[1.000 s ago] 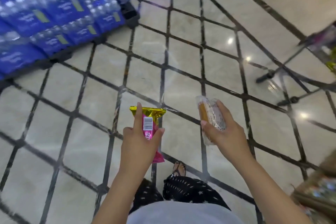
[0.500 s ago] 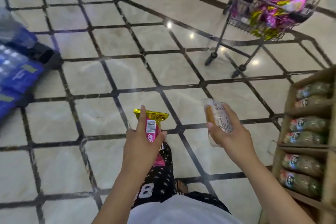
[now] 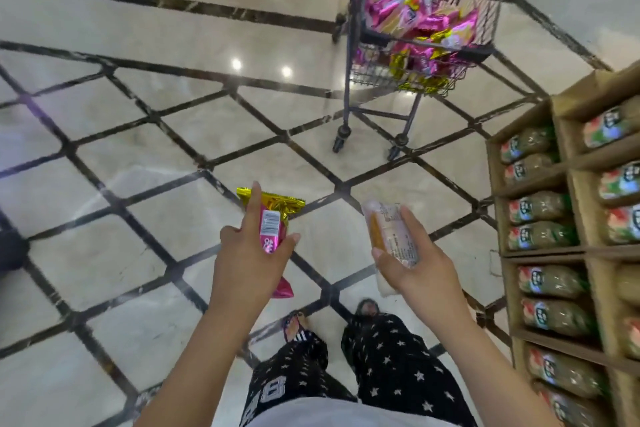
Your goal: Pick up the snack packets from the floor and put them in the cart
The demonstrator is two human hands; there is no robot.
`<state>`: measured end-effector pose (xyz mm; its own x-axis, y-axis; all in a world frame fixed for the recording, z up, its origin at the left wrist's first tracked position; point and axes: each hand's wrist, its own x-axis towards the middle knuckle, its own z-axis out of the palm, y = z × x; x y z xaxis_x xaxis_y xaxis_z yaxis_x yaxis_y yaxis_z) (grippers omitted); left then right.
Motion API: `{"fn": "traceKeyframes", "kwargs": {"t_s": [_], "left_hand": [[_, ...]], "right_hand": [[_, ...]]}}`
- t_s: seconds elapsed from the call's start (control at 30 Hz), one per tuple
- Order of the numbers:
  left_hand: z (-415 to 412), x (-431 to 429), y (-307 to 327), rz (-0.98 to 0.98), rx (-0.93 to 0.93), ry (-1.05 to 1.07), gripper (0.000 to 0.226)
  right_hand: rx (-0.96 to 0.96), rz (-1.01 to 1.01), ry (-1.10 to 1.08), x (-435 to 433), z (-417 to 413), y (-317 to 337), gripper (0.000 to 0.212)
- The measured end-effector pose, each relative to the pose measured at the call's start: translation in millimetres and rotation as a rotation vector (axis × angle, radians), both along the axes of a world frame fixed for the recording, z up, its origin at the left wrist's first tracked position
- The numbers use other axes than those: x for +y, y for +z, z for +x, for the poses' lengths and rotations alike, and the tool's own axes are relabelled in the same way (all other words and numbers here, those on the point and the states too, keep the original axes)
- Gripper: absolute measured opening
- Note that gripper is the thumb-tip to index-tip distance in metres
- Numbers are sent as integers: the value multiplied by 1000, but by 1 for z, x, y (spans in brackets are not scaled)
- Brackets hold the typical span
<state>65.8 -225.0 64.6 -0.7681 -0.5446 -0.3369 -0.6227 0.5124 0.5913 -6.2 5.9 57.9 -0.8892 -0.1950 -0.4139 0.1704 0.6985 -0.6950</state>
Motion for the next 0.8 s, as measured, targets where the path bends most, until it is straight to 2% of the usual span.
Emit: {"fn": "traceKeyframes", "kwargs": {"t_s": [0.27,0.43,0.57,0.73,0.8], "left_hand": [[-139,19,-13,16,-12,-137,91],[-254,41,-4,-10,-50,-166,90],[-342,54,11,-19,41,-209,89],[-420,55,20,8,57,-220,89],[-438,48,12,10,31,-252,90]], "right_hand": [[-14,24,-174,33,-127,-17,74],[12,10,-182,52,-241,-5,73],[60,30,-134,64,-323,14,73],[89,9,-182,63,-407,20,75],[100,-4,-208,56,-427,21,69]]}}
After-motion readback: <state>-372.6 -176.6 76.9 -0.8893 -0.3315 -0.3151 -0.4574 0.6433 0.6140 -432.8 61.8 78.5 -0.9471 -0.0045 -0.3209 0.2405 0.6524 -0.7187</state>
